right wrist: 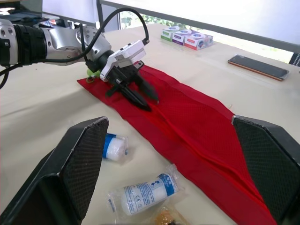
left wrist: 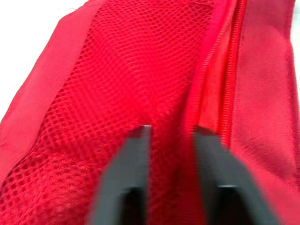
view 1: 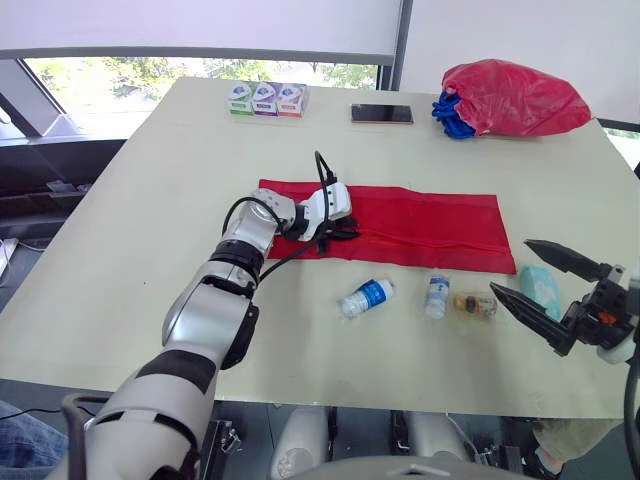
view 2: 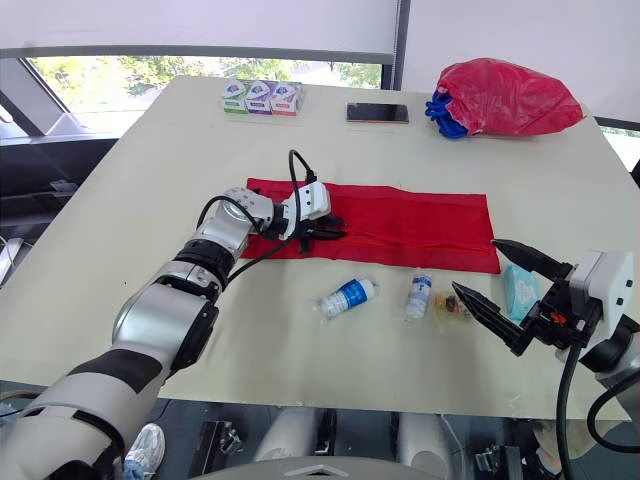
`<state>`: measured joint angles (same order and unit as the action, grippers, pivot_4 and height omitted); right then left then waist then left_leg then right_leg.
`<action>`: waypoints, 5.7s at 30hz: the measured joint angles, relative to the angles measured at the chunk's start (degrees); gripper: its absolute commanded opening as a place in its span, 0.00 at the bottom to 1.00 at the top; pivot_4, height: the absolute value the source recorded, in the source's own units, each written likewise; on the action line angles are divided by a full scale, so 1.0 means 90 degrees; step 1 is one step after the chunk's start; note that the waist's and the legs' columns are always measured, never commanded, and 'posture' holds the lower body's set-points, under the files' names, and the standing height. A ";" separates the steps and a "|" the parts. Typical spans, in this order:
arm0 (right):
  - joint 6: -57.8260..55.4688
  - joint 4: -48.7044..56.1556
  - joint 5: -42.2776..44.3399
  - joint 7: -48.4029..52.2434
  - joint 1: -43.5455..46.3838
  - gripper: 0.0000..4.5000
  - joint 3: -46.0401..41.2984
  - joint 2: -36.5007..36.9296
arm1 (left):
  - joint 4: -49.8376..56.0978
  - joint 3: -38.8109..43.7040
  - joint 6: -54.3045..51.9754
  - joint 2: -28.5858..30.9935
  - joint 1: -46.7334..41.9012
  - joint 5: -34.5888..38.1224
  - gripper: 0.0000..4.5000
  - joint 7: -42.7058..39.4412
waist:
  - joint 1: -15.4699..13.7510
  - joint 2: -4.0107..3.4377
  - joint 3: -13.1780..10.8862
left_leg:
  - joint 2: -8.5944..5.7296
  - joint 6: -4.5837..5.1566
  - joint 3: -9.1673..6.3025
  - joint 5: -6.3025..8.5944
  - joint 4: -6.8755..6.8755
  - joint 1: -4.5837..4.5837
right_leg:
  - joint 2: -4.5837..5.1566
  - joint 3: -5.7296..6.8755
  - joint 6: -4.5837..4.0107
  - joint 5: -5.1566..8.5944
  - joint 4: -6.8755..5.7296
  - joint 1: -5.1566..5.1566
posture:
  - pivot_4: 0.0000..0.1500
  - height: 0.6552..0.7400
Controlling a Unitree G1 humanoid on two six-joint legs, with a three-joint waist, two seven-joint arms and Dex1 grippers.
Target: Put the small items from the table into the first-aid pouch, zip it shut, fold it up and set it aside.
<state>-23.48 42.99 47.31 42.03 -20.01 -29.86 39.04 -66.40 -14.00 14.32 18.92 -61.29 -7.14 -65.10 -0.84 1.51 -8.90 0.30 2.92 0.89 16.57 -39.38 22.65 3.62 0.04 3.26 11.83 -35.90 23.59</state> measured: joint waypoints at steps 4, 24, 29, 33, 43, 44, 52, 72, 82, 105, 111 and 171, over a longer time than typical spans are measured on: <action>0.0004 0.0092 -0.0036 -0.0028 -0.0011 1.00 0.0082 -0.0017 | -0.0065 0.0064 0.0008 -0.0035 -0.0048 0.0052 0.03 -0.0308 | 0.0000 0.0000 0.0000 | 0.0000 0.0000 0.0000 0.0000 -0.0001 0.0000 | 0.0000 0.0000 0.0000 0.0000 -0.0001 0.0000 | 1.00 1.00; 0.0006 0.0179 -0.0119 0.0045 -0.0037 1.00 0.0479 -0.0015 | 0.0455 0.0417 0.0269 0.0159 0.0007 0.0278 0.03 -0.0695 | 0.0005 -0.0001 0.0000 | 0.0007 0.0000 -0.0002 0.0000 -0.0001 0.0000 | 0.0001 0.0001 0.0000 0.0000 -0.0002 0.0000 | 1.00 1.00; 0.0005 0.0179 -0.0131 0.0053 -0.0041 1.00 0.0504 -0.0011 | 0.0962 0.0504 0.0189 0.0232 0.0376 0.0392 0.03 -0.0671 | 0.0004 -0.0001 0.0000 | 0.0007 0.0000 -0.0002 0.0000 -0.0002 -0.0001 | 0.0001 0.0000 -0.0001 -0.0001 -0.0003 0.0000 | 1.00 1.00; 0.0005 0.0148 -0.0131 0.0222 0.0035 1.00 0.0514 0.0064 | 0.1337 0.0503 0.0016 0.0326 0.0639 0.0448 0.03 -0.0654 | 0.0004 -0.0001 0.0000 | 0.0006 0.0000 -0.0002 0.0000 -0.0003 -0.0001 | 0.0001 0.0000 -0.0001 -0.0001 -0.0004 0.0000 | 1.00 1.00; 0.0000 -0.0926 -0.1417 0.1114 0.1719 1.00 0.2225 0.1066 | 0.1564 0.0412 0.0085 0.0444 0.0804 0.0327 0.03 -0.0496 | 0.0023 -0.0002 0.0001 | 0.0000 -0.0001 0.0004 0.0000 -0.0008 -0.0005 | -0.0003 0.0001 0.0000 -0.0001 -0.0004 -0.0001 | 1.00 1.00; -0.0019 -0.1021 -0.1518 0.1155 0.1928 1.00 0.2404 0.1107 | 0.1553 0.0395 0.0090 0.0445 0.0805 0.0311 0.03 -0.0492 | 0.0033 -0.0002 0.0000 | 0.0000 -0.0001 0.0006 0.0000 -0.0010 -0.0005 | -0.0003 0.0000 0.0000 -0.0002 -0.0005 0.0000 | 1.00 1.00; 0.0228 -0.2883 -0.3344 0.2151 0.5050 1.00 0.5269 0.0506 | 0.1502 0.0265 0.0173 0.0380 0.0799 0.0300 0.03 -0.0394 | 0.0010 -0.0004 0.0000 | -0.0006 -0.0003 -0.0003 -0.0001 -0.0012 0.0007 | -0.0005 0.0008 -0.0003 -0.0003 -0.0002 0.0004 | 1.00 1.00; 0.2023 -0.5548 -0.5440 0.3675 0.6727 0.89 0.6818 -0.0631 | 0.1513 0.0247 0.0175 0.0371 0.0836 0.0302 0.00 -0.0244 | 0.0022 -0.0005 -0.0001 | -0.0011 -0.0029 -0.0001 -0.0017 -0.0011 0.0006 | -0.0002 0.0013 -0.0003 -0.0004 -0.0008 0.0003 | 1.00 1.00; 0.1488 -0.5199 -0.5337 0.3725 0.6526 0.04 0.6577 -0.0578 | 0.1527 0.0245 0.0152 0.0319 0.0858 0.0303 0.00 -0.0171 | 0.0001 -0.0006 -0.0001 | -0.0011 -0.0030 -0.0003 -0.0017 -0.0011 0.0007 | -0.0002 0.0015 -0.0004 -0.0004 -0.0009 0.0003 | 1.00 1.00; -0.7626 -0.1954 -0.4232 -0.0536 0.5746 0.00 0.4201 -0.2587 | 0.2580 0.0297 -0.0674 0.0152 0.1408 0.0617 0.00 -0.0124 | 0.0001 -0.0010 0.0001 | -0.0019 -0.0013 -0.0024 -0.0008 -0.0010 0.0007 | 0.0006 0.0020 -0.0013 -0.0009 -0.0035 0.0010 | 1.00 1.00; -0.7628 -0.2648 -0.3914 -0.1311 0.5844 0.00 0.3319 -0.3188 | 0.2767 0.0297 -0.0814 0.0165 0.1490 0.0677 0.00 -0.0085 | 0.0025 -0.0011 0.0001 | -0.0019 -0.0014 -0.0025 -0.0008 -0.0009 0.0003 | 0.0003 0.0020 -0.0012 -0.0009 -0.0041 0.0010 | 1.00 1.00; -0.5679 -0.5641 0.3078 -0.9431 0.6723 0.00 0.0413 -0.5218 | 0.3695 0.0332 -0.0863 0.0092 0.1912 0.0817 0.00 -0.0115 | 0.0229 -0.0021 0.0000 | 0.0007 -0.0018 -0.0029 -0.0011 0.0031 0.0006 | 0.0004 0.0018 -0.0012 -0.0008 -0.0011 0.0013 | 1.00 1.00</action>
<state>-74.59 -7.78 75.02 -42.85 40.50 -26.14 -7.92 -33.15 -11.02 6.55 19.75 -44.08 0.21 -66.14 1.22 1.32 -8.90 0.36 2.76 0.63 16.47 -39.11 22.70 3.66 0.20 3.16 11.76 -35.99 23.70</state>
